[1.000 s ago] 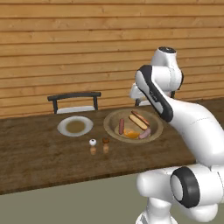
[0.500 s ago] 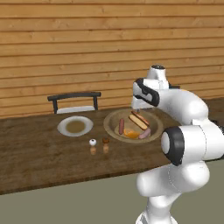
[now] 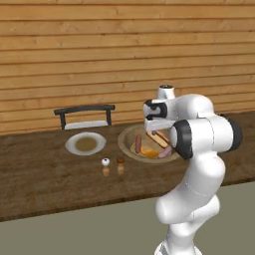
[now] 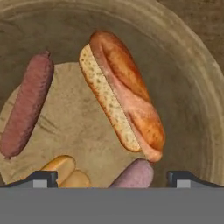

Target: Place one bun and one sausage from the bowl on each plate.

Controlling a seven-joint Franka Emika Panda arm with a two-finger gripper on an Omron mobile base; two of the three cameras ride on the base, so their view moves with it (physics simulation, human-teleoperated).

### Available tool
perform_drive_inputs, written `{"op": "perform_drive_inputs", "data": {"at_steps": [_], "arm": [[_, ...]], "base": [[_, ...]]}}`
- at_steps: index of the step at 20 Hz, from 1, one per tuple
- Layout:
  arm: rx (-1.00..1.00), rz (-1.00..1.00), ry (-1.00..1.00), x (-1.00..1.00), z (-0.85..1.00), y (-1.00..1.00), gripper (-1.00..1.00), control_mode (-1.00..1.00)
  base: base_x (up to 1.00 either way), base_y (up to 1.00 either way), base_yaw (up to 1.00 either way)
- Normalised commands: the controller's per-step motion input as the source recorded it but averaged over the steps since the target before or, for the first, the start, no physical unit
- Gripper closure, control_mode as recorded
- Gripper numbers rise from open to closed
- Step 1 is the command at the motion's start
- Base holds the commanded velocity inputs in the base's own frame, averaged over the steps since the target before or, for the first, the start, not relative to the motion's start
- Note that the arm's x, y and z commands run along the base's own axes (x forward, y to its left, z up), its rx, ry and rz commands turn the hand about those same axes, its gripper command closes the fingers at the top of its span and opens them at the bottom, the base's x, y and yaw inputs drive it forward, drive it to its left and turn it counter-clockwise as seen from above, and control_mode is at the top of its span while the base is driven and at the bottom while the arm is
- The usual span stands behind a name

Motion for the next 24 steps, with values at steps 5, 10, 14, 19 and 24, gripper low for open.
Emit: {"op": "perform_drive_inputs", "data": {"at_steps": [5,10,14,19,24], "arm": [[0.00,0.00,-0.12,0.29,-0.47,-0.18,-1.00,-1.00],[-0.01,0.02,-0.16,0.26,-0.42,-0.01,-1.00,-1.00],[-0.04,0.01,-0.15,0.29,-0.38,-0.01,-1.00,-1.00],[0.00,0.00,-0.08,0.09,-0.12,-0.01,1.00,-1.00],[0.00,0.00,0.00,-0.04,0.01,0.00,1.00,-1.00]], "base": [[0.00,0.00,0.00],[0.00,0.00,0.00],[0.00,0.00,0.00],[0.00,0.00,0.00],[0.00,0.00,0.00]]}}
